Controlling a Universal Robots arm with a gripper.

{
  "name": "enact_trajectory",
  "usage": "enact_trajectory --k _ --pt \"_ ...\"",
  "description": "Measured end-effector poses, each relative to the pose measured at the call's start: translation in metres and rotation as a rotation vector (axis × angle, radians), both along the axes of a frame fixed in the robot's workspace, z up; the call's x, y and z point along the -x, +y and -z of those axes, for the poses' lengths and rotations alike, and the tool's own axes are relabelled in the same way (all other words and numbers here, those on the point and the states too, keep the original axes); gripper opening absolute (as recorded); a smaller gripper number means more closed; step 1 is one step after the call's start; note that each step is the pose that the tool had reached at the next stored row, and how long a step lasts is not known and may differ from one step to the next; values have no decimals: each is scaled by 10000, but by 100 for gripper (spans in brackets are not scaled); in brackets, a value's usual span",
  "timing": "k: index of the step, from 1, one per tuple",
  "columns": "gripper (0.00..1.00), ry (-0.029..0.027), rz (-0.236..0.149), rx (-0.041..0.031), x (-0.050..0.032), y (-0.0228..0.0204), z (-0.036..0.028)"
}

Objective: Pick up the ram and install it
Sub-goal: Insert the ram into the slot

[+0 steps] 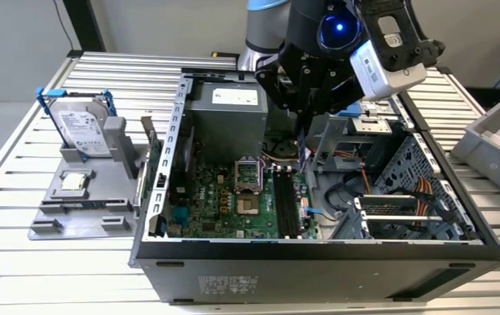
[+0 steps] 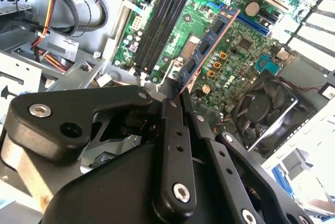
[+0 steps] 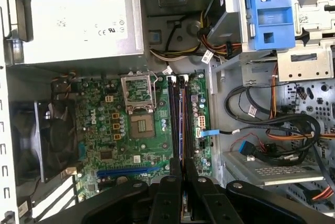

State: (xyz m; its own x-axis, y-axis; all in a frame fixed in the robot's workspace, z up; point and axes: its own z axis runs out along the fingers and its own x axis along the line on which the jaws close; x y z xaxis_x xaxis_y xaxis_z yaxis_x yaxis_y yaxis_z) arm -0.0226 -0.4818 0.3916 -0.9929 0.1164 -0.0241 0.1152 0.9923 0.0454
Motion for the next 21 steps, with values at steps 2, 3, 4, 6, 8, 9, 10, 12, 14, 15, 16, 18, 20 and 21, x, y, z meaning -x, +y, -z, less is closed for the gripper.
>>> enact_trajectory --k 2,3,4,6,8,9,10,12,14,15,16,18,20,21 --pt "0 1 0 39 0 0 17" --pt "0 1 0 73 0 0 29" --pt "0 0 0 104 0 0 39" --pt "0 0 0 188 0 0 63" --pt "0 0 -1 272 0 1 82" --pt "0 1 0 315 0 3 91" --pt "0 2 0 335 0 5 98" --pt "0 1 0 348 0 13 109" --pt "0 1 0 351 0 22 119" --pt "0 1 0 354 0 27 123" --pt "0 1 0 355 0 31 126" --pt "0 0 0 358 0 40 134" --pt "0 0 0 359 -2 49 139" --pt "0 0 0 362 -4 54 142"
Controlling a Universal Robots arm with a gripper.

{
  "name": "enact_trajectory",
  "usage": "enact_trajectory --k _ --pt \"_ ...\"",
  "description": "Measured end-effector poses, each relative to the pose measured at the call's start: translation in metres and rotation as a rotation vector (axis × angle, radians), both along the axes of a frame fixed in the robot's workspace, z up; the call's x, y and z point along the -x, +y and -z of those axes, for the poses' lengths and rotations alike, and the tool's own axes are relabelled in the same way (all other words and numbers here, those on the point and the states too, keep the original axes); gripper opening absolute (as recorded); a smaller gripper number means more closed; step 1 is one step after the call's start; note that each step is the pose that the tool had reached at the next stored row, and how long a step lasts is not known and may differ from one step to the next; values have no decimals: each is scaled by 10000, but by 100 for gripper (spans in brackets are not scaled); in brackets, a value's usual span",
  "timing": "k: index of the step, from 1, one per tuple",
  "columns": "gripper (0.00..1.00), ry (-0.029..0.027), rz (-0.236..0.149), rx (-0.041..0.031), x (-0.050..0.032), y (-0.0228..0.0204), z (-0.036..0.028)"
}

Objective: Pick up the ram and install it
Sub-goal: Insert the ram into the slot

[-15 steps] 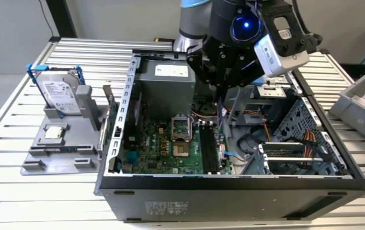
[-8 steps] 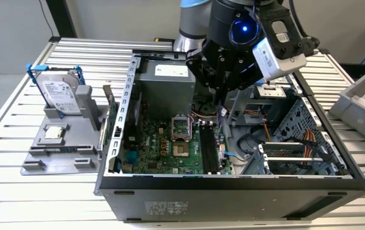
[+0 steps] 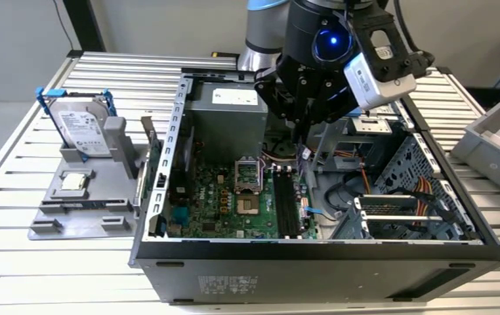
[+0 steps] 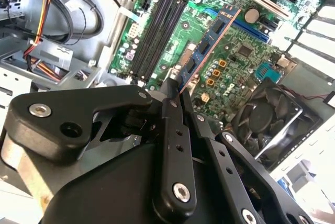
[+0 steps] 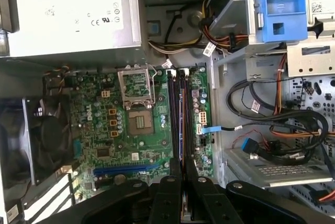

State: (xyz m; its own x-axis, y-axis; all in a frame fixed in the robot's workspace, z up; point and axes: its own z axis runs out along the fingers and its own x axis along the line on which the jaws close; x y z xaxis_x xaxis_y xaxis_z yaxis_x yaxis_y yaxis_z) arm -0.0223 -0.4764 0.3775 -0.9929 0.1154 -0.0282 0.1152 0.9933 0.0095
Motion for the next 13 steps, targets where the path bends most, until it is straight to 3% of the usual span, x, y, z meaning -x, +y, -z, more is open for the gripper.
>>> enact_trajectory --k 13 --pt "0 -1 0 3 -81 38 30"
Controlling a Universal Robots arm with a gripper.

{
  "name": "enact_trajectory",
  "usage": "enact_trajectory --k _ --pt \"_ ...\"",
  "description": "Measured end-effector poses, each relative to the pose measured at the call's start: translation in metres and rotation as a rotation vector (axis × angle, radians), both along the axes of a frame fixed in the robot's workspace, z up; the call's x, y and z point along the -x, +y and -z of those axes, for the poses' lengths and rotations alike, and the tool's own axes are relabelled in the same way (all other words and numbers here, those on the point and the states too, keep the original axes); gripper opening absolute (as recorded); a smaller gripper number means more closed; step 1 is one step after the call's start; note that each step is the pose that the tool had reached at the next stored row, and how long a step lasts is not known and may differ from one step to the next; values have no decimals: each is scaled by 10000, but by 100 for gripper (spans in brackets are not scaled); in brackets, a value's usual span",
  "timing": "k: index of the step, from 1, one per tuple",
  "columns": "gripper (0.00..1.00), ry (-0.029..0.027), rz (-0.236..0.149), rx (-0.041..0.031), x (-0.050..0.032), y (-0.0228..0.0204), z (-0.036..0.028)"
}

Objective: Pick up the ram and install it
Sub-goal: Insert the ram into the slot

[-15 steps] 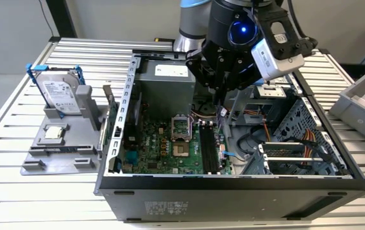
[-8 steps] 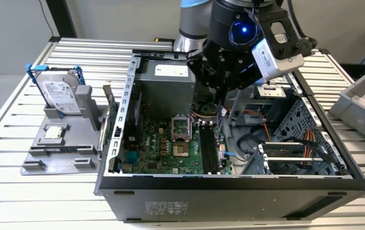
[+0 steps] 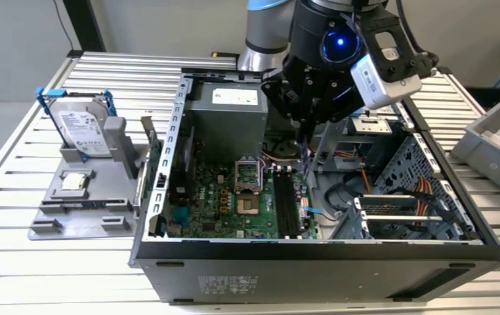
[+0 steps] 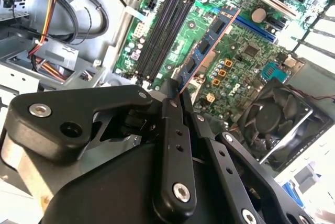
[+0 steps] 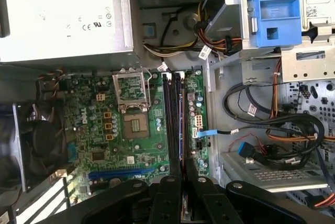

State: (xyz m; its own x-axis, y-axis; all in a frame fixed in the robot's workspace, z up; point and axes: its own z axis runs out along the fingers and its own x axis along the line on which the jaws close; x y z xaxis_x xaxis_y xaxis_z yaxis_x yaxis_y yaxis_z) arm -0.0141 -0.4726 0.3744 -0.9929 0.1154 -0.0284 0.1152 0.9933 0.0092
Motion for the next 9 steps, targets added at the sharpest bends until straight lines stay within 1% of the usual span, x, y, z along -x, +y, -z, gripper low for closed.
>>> enact_trajectory --k 9 --pt "0 -1 0 -1 -2 0 4"
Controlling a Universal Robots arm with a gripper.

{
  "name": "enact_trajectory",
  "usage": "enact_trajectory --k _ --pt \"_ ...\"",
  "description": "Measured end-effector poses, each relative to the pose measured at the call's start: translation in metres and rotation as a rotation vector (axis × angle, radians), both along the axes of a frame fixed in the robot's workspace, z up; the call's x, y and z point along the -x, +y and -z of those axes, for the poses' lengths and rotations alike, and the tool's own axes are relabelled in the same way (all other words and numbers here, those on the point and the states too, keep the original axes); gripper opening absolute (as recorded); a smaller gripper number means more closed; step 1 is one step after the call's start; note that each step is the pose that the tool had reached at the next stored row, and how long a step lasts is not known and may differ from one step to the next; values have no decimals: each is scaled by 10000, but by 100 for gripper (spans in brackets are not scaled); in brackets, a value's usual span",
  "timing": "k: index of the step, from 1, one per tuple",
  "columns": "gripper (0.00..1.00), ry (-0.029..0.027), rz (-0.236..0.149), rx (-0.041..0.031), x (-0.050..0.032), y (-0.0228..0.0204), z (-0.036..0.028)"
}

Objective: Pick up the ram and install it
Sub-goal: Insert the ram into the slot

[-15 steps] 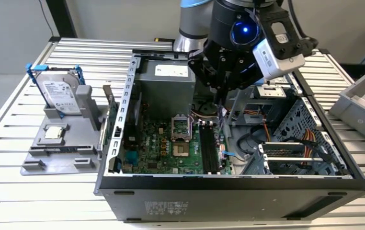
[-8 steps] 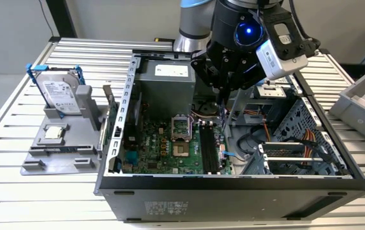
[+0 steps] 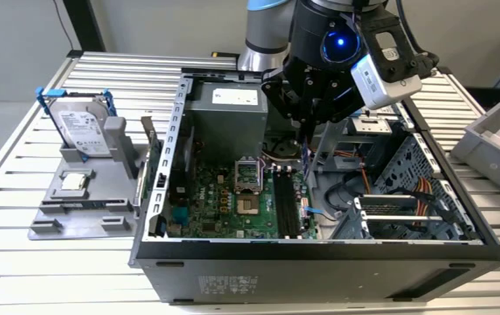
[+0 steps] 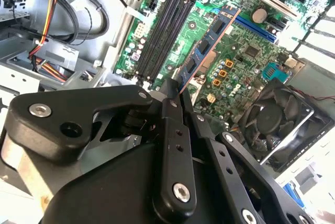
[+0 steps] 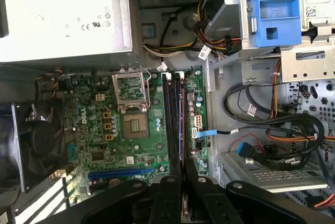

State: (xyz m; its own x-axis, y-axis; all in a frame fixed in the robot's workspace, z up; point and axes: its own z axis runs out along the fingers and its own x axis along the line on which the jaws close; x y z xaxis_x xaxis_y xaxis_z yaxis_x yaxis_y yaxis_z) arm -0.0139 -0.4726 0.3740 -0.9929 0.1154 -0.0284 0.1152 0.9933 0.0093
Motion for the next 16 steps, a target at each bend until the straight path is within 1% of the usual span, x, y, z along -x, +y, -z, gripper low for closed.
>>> enact_trajectory --k 8,14,16 --pt "0 1 0 1 -24 0 65" --pt "0 -2 0 2 -26 0 71" --pt "0 -5 -1 -3 -26 0 86"
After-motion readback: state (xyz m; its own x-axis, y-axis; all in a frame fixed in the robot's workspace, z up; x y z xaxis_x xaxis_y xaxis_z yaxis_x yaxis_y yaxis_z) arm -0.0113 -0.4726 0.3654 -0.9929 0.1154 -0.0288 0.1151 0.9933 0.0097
